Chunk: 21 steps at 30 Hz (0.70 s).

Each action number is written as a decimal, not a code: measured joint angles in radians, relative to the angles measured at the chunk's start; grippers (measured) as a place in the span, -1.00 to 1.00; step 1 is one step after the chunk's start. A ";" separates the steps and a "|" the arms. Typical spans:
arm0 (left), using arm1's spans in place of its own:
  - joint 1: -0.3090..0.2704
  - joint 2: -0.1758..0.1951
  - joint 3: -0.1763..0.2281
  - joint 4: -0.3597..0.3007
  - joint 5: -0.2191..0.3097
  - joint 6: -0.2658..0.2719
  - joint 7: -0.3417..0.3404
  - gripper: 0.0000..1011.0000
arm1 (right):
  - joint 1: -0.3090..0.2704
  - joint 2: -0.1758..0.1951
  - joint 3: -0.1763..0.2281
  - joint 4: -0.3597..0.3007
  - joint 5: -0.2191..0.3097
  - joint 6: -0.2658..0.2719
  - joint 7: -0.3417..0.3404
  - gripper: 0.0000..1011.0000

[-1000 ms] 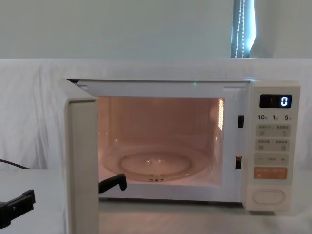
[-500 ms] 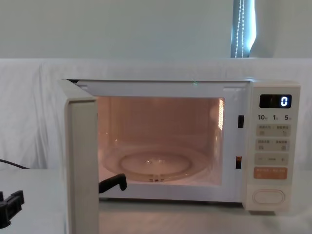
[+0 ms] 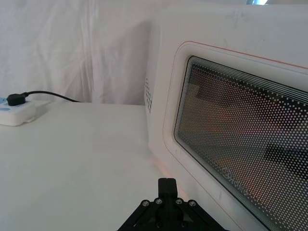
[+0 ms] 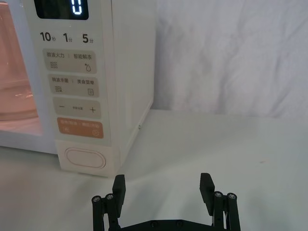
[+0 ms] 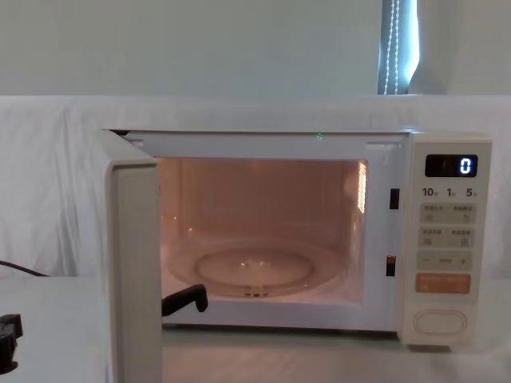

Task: Press the button to open the microwave door with one hand; close the microwave door with the other hand.

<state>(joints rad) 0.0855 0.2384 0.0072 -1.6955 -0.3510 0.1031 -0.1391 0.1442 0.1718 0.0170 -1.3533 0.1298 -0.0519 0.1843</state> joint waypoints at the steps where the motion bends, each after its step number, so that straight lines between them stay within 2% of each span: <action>1: 0.000 0.000 0.000 0.000 0.000 0.000 0.000 -1.00 | 0.000 0.000 0.000 0.000 0.000 0.000 0.000 0.98; 6: 0.001 0.004 0.001 -0.005 0.000 0.002 -0.006 -1.00 | 0.000 0.000 0.000 0.000 0.000 0.000 0.000 0.98; 11: 0.012 0.024 0.002 -0.039 -0.008 0.021 -0.028 -1.00 | 0.000 0.000 0.000 0.000 0.000 0.000 0.000 0.98; 18: 0.044 0.070 -0.009 -0.121 -0.042 0.073 -0.060 -1.00 | 0.000 0.000 0.000 0.000 0.000 0.000 0.000 0.98; 21: 0.072 0.104 -0.026 -0.173 -0.077 0.104 -0.080 -1.00 | 0.000 0.000 0.000 0.000 0.000 0.000 0.000 0.98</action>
<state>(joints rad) 0.1578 0.3421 -0.0190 -1.8685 -0.4279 0.2068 -0.2195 0.1441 0.1718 0.0170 -1.3533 0.1298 -0.0520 0.1842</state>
